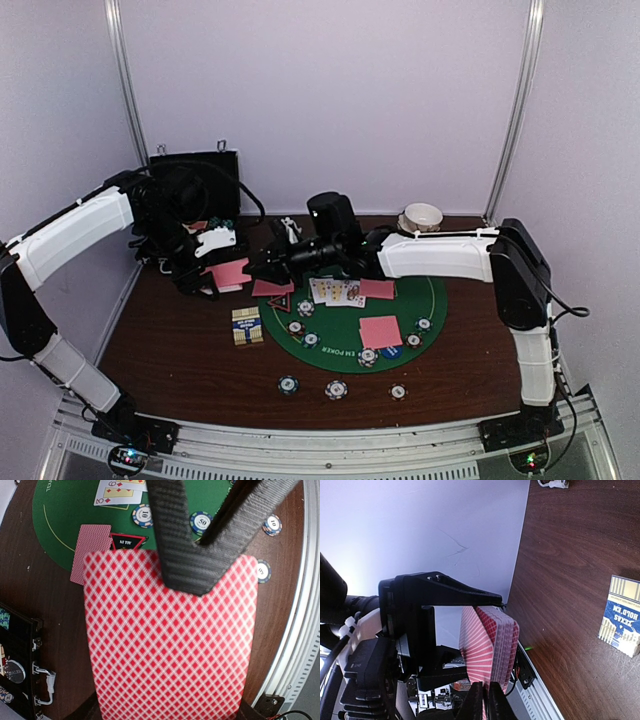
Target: Distribute texas hold em gaming equipment
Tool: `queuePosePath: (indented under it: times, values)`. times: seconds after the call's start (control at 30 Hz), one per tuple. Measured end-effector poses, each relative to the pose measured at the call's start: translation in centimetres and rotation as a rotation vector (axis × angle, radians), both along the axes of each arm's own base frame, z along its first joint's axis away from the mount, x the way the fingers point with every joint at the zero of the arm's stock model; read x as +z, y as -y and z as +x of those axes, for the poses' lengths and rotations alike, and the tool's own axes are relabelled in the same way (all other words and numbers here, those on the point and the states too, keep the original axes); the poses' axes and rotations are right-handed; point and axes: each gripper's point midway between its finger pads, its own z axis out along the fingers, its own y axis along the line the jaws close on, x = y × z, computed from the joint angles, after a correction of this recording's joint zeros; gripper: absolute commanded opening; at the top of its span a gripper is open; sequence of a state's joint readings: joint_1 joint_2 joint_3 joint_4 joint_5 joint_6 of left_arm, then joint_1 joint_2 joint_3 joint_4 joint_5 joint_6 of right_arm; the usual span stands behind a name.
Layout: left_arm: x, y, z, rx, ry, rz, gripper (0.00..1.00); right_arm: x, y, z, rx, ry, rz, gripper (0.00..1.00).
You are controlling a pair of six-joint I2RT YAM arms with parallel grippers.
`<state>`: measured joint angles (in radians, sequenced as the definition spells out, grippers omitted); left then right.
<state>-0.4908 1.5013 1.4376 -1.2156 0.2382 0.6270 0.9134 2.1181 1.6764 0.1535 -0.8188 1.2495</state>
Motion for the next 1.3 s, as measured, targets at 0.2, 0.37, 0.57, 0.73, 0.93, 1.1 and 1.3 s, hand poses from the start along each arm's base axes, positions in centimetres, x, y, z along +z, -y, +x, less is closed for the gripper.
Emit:
queuePosePath:
  times: [0.2, 0.37, 0.57, 0.73, 0.93, 1.1, 1.3]
  values:
    - [-0.1, 0.0, 0.1, 0.001, 0.003, 0.002, 0.00, 0.4, 0.1, -0.1, 0.003, -0.009, 0.006, 0.00]
    - [0.0, 0.1, 0.3, 0.000, 0.013, -0.001, 0.00, 0.6, 1.6, 0.3, -0.015, -0.024, 0.017, 0.00]
    - [-0.2, -0.2, 0.3, 0.001, 0.020, 0.015, 0.00, 0.2, 6.9, 3.0, -0.105, -0.054, 0.007, 0.00]
    - [-0.5, -0.4, 0.4, 0.003, 0.020, 0.028, 0.00, 0.1, 12.5, 5.6, -0.203, -0.053, -0.008, 0.00]
    - [-0.7, -0.5, 0.4, 0.004, 0.019, 0.034, 0.00, -2.1, 20.3, 8.4, -0.333, -0.040, -0.083, 0.00]
    - [-1.1, -0.7, 0.5, 0.009, 0.020, 0.035, 0.00, -6.7, 25.6, 9.9, -0.410, -0.078, -0.194, 0.00]
    - [-1.9, -1.3, 0.3, 0.025, -0.002, 0.047, 0.00, -11.9, 27.9, 9.5, -0.421, -0.147, -0.281, 0.00]
